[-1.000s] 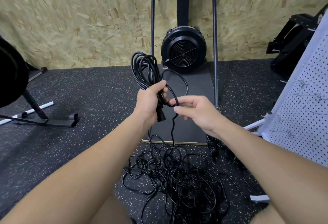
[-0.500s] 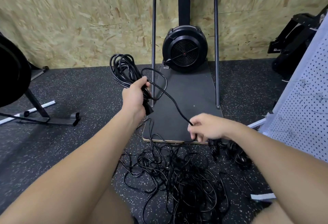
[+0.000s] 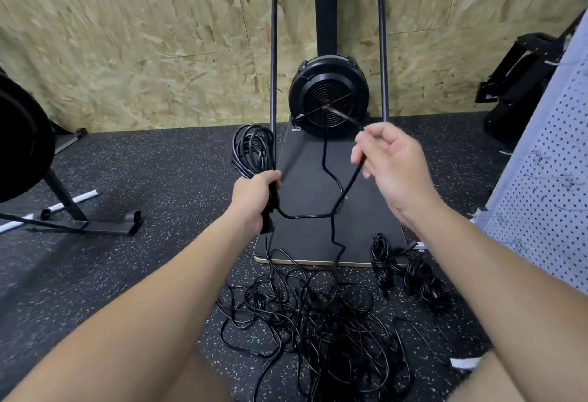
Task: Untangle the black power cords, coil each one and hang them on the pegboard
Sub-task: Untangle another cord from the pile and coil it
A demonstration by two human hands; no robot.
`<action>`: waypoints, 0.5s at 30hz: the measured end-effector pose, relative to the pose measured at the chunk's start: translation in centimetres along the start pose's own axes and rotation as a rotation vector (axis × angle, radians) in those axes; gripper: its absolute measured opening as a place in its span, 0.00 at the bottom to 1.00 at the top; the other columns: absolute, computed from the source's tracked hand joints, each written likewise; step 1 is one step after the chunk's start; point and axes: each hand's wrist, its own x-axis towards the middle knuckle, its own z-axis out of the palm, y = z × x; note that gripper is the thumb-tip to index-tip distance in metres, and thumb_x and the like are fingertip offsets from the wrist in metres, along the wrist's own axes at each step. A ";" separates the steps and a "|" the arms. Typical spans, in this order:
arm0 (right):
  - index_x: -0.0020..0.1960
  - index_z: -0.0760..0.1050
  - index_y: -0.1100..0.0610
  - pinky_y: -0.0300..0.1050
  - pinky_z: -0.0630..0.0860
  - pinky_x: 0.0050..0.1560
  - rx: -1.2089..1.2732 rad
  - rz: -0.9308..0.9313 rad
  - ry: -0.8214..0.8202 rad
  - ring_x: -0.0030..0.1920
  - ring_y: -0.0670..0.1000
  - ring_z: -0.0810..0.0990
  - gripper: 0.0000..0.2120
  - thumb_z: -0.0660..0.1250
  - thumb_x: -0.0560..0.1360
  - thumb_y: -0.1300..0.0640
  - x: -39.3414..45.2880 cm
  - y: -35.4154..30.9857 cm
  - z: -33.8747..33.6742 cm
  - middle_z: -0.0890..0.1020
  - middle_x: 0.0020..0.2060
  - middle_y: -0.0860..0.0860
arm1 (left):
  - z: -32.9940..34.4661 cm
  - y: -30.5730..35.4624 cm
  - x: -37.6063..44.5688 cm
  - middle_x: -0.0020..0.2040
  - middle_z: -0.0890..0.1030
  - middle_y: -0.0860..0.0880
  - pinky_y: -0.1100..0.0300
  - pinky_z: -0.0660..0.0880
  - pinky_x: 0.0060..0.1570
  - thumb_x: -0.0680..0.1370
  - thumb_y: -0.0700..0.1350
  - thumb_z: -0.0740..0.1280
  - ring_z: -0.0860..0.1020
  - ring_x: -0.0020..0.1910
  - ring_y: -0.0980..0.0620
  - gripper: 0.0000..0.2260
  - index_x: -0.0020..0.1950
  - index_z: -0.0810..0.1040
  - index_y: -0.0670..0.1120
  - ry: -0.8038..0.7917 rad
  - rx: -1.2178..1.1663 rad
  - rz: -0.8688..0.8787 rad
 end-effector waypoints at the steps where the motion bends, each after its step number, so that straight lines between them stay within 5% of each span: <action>1: 0.52 0.81 0.56 0.50 0.68 0.36 -0.026 -0.031 0.067 0.33 0.56 0.69 0.07 0.68 0.87 0.55 0.2 -0.5 -0.3 0.83 0.37 0.56 | 0.1 0.0 -0.2 0.37 0.82 0.46 0.56 0.69 0.37 0.74 0.45 0.76 0.75 0.32 0.47 0.06 0.46 0.83 0.43 -0.010 0.018 -0.003; 5: 0.50 0.85 0.51 0.43 0.74 0.38 -0.404 -0.094 0.190 0.33 0.46 0.77 0.08 0.68 0.85 0.55 0.8 0.4 -2.6 0.85 0.37 0.48 | 0.3 0.1 -0.6 0.39 0.81 0.45 0.55 0.70 0.37 0.73 0.45 0.75 0.75 0.32 0.47 0.06 0.45 0.82 0.44 -0.119 0.065 -0.014; 7: 0.62 0.86 0.49 0.44 0.83 0.45 -0.499 0.051 0.113 0.38 0.40 0.84 0.12 0.67 0.85 0.59 1.0 2.3 -3.1 0.88 0.50 0.43 | 0.5 0.3 -0.9 0.38 0.79 0.47 0.57 0.72 0.34 0.78 0.42 0.72 0.74 0.32 0.50 0.04 0.44 0.80 0.45 -0.201 0.039 -0.022; 9: 0.79 0.74 0.50 0.36 0.82 0.53 -0.522 0.215 -0.067 0.58 0.39 0.84 0.24 0.66 0.85 0.63 0.7 3.9 -3.0 0.81 0.70 0.43 | 0.8 0.3 -0.9 0.38 0.77 0.48 0.59 0.74 0.31 0.80 0.41 0.70 0.73 0.32 0.51 0.06 0.44 0.78 0.46 -0.284 -0.018 -0.056; 11: 0.84 0.68 0.49 0.38 0.76 0.67 -0.615 0.213 -0.287 0.74 0.44 0.77 0.30 0.70 0.84 0.58 0.0 4.4 -2.4 0.74 0.78 0.43 | 1.2 0.4 -1.3 0.38 0.76 0.49 0.60 0.75 0.32 0.82 0.40 0.69 0.73 0.32 0.53 0.06 0.45 0.77 0.46 -0.349 -0.112 -0.104; 13: 0.81 0.71 0.47 0.46 0.72 0.75 -0.655 0.253 -0.542 0.74 0.43 0.77 0.29 0.74 0.82 0.46 -1.1 4.3 -1.5 0.77 0.75 0.40 | 1.6 0.6 -1.4 0.38 0.75 0.49 0.61 0.76 0.34 0.82 0.40 0.69 0.73 0.33 0.54 0.06 0.46 0.77 0.46 -0.387 -0.208 -0.133; 15: 0.80 0.71 0.43 0.46 0.75 0.72 -0.614 0.386 -0.771 0.68 0.41 0.80 0.35 0.77 0.77 0.36 -2.4 4.1 -0.3 0.81 0.70 0.38 | 1.9 0.8 -1.4 0.39 0.75 0.49 0.60 0.78 0.36 0.83 0.40 0.69 0.73 0.34 0.54 0.05 0.47 0.76 0.45 -0.399 -0.291 -0.141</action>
